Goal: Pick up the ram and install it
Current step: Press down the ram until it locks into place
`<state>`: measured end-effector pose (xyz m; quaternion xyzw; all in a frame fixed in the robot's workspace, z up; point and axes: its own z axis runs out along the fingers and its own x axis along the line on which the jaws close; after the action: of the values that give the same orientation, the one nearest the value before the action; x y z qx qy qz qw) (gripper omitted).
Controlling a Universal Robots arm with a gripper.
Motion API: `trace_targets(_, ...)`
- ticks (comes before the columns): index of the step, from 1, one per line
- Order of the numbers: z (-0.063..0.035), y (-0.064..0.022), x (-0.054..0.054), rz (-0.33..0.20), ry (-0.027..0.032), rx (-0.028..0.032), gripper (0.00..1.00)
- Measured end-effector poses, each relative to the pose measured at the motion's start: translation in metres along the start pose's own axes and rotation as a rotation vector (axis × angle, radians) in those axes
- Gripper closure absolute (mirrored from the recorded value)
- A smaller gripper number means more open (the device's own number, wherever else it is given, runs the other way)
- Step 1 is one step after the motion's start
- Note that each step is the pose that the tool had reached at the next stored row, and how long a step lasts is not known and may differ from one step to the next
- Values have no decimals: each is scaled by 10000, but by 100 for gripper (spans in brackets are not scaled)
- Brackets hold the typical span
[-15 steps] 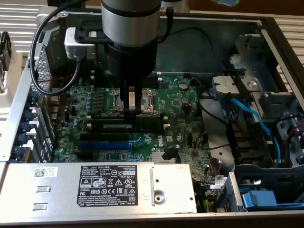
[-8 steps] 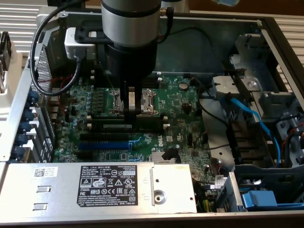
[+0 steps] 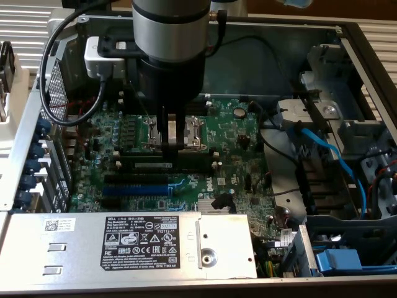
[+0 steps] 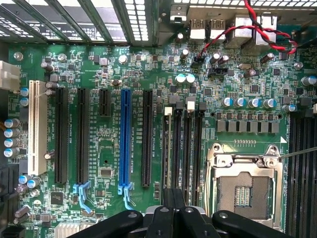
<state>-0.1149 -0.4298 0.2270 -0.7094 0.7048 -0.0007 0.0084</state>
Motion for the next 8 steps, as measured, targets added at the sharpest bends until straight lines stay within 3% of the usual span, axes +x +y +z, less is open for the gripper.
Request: trace_targets(8, 2, 0, 0, 0, -26, 2, 90)
